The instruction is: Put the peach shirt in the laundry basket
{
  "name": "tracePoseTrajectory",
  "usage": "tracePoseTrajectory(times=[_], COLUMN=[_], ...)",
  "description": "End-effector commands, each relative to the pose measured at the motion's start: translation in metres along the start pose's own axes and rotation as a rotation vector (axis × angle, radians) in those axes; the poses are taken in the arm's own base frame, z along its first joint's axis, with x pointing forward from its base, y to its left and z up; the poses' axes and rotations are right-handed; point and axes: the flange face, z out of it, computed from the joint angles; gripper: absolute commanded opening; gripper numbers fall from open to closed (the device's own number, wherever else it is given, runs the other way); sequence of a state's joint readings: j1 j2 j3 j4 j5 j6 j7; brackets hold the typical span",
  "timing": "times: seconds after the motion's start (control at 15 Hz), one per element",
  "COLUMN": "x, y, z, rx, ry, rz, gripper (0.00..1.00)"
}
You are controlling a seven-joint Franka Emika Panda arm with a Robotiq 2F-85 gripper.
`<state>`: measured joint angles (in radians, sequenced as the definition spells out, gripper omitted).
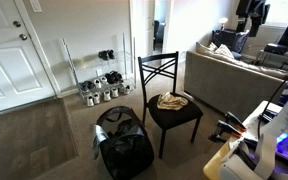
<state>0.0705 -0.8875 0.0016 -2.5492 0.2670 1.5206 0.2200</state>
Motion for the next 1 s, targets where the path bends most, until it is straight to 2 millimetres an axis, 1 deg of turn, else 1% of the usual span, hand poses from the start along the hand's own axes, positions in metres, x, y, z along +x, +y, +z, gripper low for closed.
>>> tracePoseTrajectory(times=[0.0, 0.73, 0.8, 0.87, 0.93], x=[0.000, 0.000, 0.003, 0.013, 0.018], y=[0.000, 0.000, -0.001, -0.006, -0.010], z=[0.000, 0.000, 0.000, -0.001, -0.001], rx=[0.000, 0.000, -0.009, -0.018, -0.027], ry=[-0.001, -0.001, -0.006, -0.014, -0.005], rz=[0.000, 0.000, 0.006, 0.031, 0.059], gripper=[1.00, 1.00, 1.00, 1.00, 1.00])
